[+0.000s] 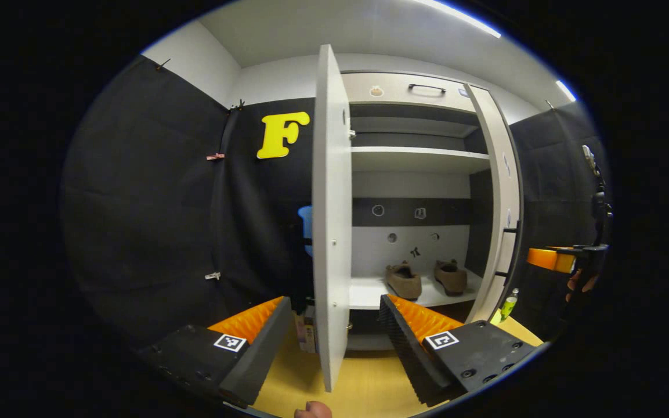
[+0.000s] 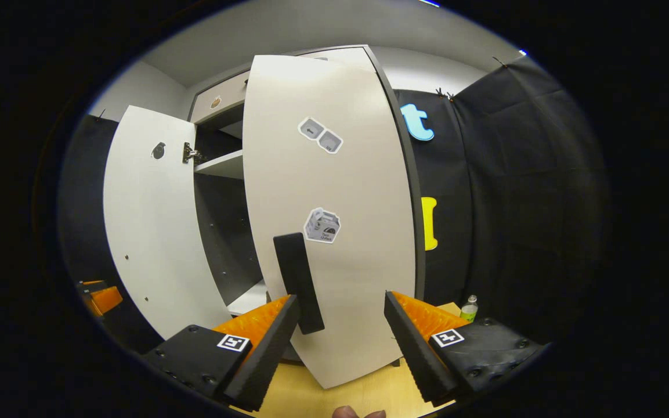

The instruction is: Grab one shoe with the right hand and put it into the shoe cabinet, grab the other shoe with the left hand and put it into the shoe cabinet; then close the right door with the right hand and the left door with the left hand.

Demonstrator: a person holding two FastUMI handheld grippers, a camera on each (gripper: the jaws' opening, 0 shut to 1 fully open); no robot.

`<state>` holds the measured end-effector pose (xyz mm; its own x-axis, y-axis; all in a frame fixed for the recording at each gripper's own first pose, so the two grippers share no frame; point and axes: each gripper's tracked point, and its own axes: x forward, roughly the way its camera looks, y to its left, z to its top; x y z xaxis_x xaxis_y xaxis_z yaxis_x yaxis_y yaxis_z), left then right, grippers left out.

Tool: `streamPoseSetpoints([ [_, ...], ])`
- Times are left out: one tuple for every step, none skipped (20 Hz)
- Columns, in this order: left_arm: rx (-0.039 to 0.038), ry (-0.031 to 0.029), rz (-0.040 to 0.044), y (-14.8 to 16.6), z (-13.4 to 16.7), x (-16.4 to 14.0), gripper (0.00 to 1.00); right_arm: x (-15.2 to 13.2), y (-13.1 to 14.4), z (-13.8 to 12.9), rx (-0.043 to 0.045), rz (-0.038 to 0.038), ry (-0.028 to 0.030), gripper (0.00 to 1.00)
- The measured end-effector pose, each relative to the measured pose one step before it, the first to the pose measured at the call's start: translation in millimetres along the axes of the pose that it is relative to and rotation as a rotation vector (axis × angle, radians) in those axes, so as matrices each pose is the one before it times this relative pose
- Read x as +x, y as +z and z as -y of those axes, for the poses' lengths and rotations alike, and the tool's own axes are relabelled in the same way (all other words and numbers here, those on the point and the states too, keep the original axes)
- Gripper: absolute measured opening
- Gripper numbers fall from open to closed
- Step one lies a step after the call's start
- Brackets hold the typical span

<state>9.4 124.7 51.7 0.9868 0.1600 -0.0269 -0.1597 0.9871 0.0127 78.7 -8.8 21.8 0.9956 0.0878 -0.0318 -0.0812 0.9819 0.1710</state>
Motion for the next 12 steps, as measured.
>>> streamPoseSetpoints([
  [0.0036, 0.02157, 0.00499, 2.14, -13.69, 3.31, 0.96, -2.02, 1.19, 0.49, -0.01495, 0.00348, -0.00398, 0.98],
  [0.00631, 0.02472, 0.00804, 1.92, -13.24, 2.92, 0.97, -2.07, -0.31, -0.54, -0.01066, -0.00264, 0.0004, 0.98],
  [0.0075, 0.02539, 0.00928, 3.23, -13.56, 3.75, 0.96, -2.0, -1.19, -0.34, -0.00858, -0.00492, 0.00087, 0.98],
  [0.00425, 0.02494, 0.00803, 1.43, -11.86, 4.0, 0.96, -1.68, -0.64, -0.12, -0.00627, -0.00158, 0.00023, 0.98],
  [0.00167, 0.02056, 0.0082, 2.47, -10.17, 4.9, 0.96, -0.82, -0.54, 0.04, -0.00598, -0.00033, -0.00115, 0.98],
  [0.00225, 0.01878, 0.00934, 2.67, -9.22, 7.37, 0.96, 0.28, -1.39, 0.11, -0.00658, -0.0023, -0.00346, 0.98],
  [0.00654, 0.01649, 0.00677, 0.73, -8.41, 8.44, 0.96, 0.82, -1.63, 0.47, -0.00781, -0.00374, -0.00432, 0.98],
  [0.00872, 0.01262, 0.00255, -2.19, -7.26, 8.78, 0.96, 1.36, -1.23, 1.26, -0.00571, -0.00175, -0.00582, 0.98],
  [0.0066, 0.00823, -0.00607, -3.2, -4.35, 9.48, 0.96, 0.43, -0.61, 0.88, -0.00365, -0.00268, -0.00346, 0.98],
  [0.00161, 0.00064, -0.00924, -4.95, -1.43, 10.24, 0.96, 1.06, 0.13, 0.88, -0.00116, 0.00085, -0.00577, 0.98],
  [-0.00355, -0.00914, -0.01331, -4.86, 1.92, 5.77, 0.96, 0.5, 0.07, 2.35, -0.00279, 0.00227, -0.00478, 0.98],
  [-0.00649, -0.01132, -0.02058, -8.09, 1.85, 7.95, 0.98, 0.41, 0.4, 2.74, -0.00865, 0.00325, -0.00938, 0.98],
])
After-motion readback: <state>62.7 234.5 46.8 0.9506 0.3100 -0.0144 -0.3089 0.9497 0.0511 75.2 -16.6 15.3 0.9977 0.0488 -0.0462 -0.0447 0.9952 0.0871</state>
